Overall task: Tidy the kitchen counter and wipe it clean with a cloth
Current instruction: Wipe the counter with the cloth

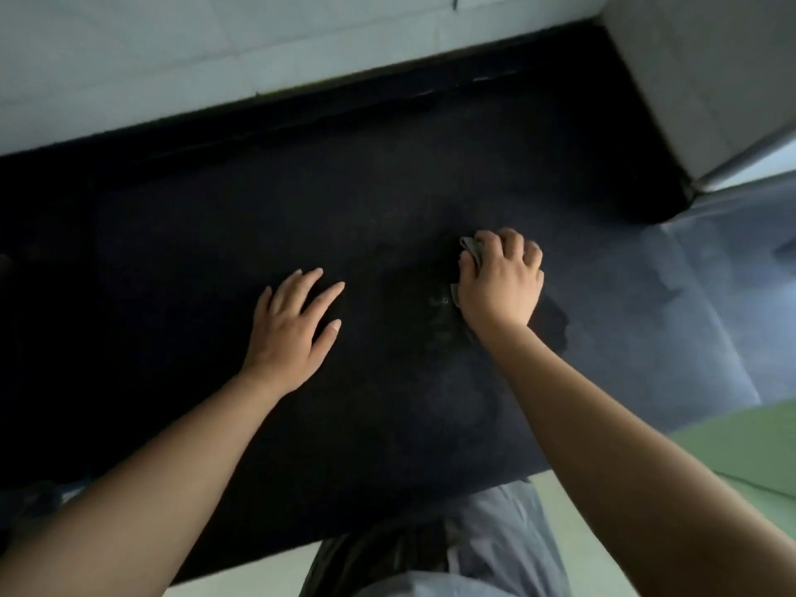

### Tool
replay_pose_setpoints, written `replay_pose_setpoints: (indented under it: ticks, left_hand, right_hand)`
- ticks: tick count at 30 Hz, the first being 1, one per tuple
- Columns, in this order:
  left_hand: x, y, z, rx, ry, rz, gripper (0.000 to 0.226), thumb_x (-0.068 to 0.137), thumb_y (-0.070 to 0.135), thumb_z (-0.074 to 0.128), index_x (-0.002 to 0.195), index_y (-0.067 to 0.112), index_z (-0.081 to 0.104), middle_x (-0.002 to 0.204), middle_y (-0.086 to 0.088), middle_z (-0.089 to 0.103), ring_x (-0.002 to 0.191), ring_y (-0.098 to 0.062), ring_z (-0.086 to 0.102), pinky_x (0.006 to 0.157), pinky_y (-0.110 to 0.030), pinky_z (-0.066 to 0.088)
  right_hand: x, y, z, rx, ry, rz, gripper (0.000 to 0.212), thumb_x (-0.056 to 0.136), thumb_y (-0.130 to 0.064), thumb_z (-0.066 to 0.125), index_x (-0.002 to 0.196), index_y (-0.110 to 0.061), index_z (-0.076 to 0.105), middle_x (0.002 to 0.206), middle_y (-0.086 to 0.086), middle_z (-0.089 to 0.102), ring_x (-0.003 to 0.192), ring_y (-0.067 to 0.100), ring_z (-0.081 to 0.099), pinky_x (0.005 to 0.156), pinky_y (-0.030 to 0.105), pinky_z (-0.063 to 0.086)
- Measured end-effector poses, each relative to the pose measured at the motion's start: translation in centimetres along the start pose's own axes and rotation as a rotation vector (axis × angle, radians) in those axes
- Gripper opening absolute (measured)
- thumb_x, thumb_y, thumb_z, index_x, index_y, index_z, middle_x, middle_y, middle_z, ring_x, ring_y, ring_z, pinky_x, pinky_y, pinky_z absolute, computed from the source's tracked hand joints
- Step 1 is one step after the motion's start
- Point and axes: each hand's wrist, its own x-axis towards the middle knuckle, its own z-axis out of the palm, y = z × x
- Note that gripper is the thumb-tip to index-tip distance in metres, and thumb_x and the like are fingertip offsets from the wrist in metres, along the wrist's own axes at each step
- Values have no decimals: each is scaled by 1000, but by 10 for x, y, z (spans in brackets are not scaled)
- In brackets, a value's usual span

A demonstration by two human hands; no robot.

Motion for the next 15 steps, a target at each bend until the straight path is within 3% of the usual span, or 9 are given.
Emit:
replay_pose_setpoints:
  ticks: [7, 10, 15]
  left_hand:
    - [2, -13, 6, -86, 58, 84, 49, 91, 44, 35, 139, 32, 38, 152, -5, 29, 140, -26, 25, 111, -55, 17]
    - [2, -12, 6, -99, 57, 85, 50, 91, 45, 33, 139, 33, 38, 154, -4, 26, 141, -26, 22, 112, -55, 13]
    - [3, -15, 9, -93, 65, 81, 49, 90, 46, 32, 137, 33, 38, 153, -3, 30, 141, -25, 23, 110, -56, 17]
  right_hand:
    - [-81, 1, -3, -27, -40, -218, 37, 90, -41, 49, 123, -25, 53, 126, 0, 52, 116, 31, 40, 82, 41, 41]
    - [-101, 19, -10, -38, 15, -92, 36, 90, -38, 53, 122, -22, 56, 126, 4, 54, 115, 34, 41, 86, 43, 40]
    - [-51, -5, -2, -31, 85, 242, 35, 91, -39, 46, 121, -22, 53, 132, 4, 47, 120, 32, 34, 88, 42, 36]
